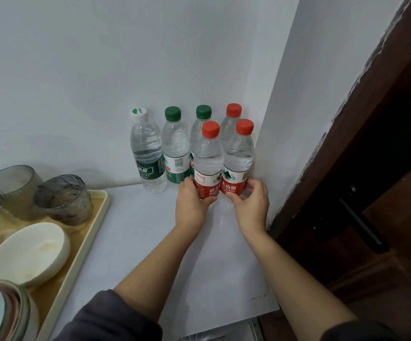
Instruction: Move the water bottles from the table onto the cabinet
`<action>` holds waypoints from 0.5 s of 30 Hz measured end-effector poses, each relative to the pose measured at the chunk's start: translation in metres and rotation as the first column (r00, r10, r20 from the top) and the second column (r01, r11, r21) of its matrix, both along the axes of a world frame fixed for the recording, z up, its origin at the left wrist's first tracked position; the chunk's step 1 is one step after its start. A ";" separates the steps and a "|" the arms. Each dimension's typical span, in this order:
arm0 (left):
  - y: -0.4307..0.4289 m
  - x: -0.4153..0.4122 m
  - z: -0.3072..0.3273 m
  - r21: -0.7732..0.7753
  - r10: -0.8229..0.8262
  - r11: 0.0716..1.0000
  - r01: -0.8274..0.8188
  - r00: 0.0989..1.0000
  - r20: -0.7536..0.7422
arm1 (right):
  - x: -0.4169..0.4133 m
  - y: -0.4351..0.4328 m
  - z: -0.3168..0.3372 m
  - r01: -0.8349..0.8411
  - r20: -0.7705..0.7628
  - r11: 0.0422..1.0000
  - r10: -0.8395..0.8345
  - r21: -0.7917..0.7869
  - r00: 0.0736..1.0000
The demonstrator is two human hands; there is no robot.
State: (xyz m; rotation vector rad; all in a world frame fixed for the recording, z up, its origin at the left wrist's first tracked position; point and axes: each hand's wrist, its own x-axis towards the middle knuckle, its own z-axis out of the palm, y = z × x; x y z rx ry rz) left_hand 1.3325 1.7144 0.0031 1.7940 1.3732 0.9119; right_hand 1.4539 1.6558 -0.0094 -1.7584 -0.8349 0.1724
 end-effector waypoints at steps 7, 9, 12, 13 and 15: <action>0.000 0.000 -0.001 0.033 -0.004 0.999 0.005 1.000 -0.023 | -0.003 -0.003 0.001 0.037 0.017 0.999 -0.036 -0.029 0.999; 0.000 0.000 -0.002 0.045 -0.004 0.999 0.005 1.000 -0.022 | -0.004 -0.002 0.002 0.038 0.022 0.998 -0.037 -0.043 0.999; -0.001 -0.001 -0.004 0.056 0.003 0.998 -0.002 1.000 -0.017 | -0.007 -0.003 0.005 0.034 0.030 0.998 -0.032 -0.059 0.999; -0.002 -0.001 -0.004 0.052 0.004 0.999 -0.003 1.000 -0.013 | -0.008 -0.004 0.006 0.032 0.031 0.997 -0.030 -0.064 0.999; -0.003 -0.001 -0.003 0.041 -0.002 0.999 0.003 1.000 -0.020 | -0.009 -0.006 0.009 0.026 0.028 0.997 -0.024 -0.075 0.999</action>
